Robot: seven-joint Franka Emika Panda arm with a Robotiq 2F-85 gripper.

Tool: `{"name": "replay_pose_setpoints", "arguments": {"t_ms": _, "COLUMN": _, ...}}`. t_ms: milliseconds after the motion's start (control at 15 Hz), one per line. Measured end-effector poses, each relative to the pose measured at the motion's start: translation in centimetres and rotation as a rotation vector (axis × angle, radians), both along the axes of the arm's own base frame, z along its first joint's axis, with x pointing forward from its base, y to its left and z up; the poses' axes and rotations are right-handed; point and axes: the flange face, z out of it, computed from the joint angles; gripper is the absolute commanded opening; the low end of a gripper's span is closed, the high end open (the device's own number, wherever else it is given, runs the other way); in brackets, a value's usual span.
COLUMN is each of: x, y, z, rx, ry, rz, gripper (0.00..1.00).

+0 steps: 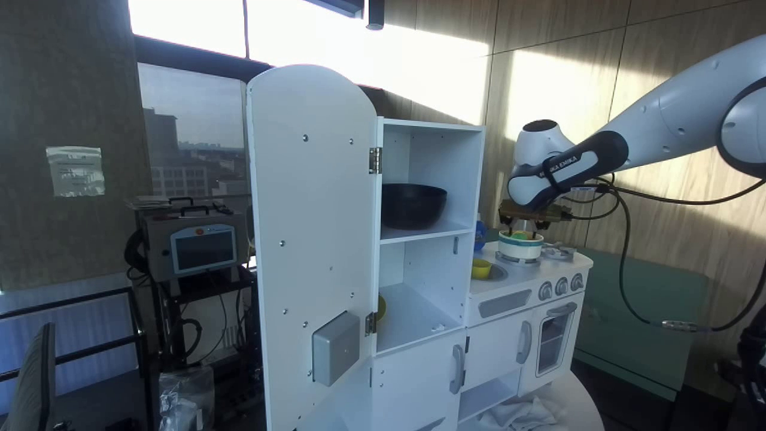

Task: Pick up the green toy from the white basket and put it in the yellow bowl in the sink, pick up the orange toy from the white basket and put it in the yellow bowl in the sink

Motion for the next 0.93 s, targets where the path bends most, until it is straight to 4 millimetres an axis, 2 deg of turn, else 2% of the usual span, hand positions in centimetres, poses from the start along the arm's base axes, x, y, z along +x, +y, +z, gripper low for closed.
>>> {"name": "replay_pose_setpoints", "arguments": {"t_ms": 200, "x": -0.02, "y": -0.04, "z": -0.05, "rx": 0.000, "ry": 0.001, "rz": 0.000, "gripper": 0.11}}
{"name": "replay_pose_setpoints", "arguments": {"t_ms": 467, "x": -0.07, "y": -0.18, "z": -0.07, "rx": 0.000, "ry": 0.002, "rz": -0.003, "gripper": 0.06}}
{"name": "replay_pose_setpoints", "arguments": {"t_ms": 533, "x": -0.09, "y": -0.24, "z": -0.08, "rx": 0.000, "ry": 0.002, "rz": -0.004, "gripper": 0.09}}
{"name": "replay_pose_setpoints", "arguments": {"t_ms": 933, "x": -0.57, "y": -0.91, "z": 0.84, "rx": -0.016, "ry": -0.010, "rz": -0.013, "gripper": 0.10}}
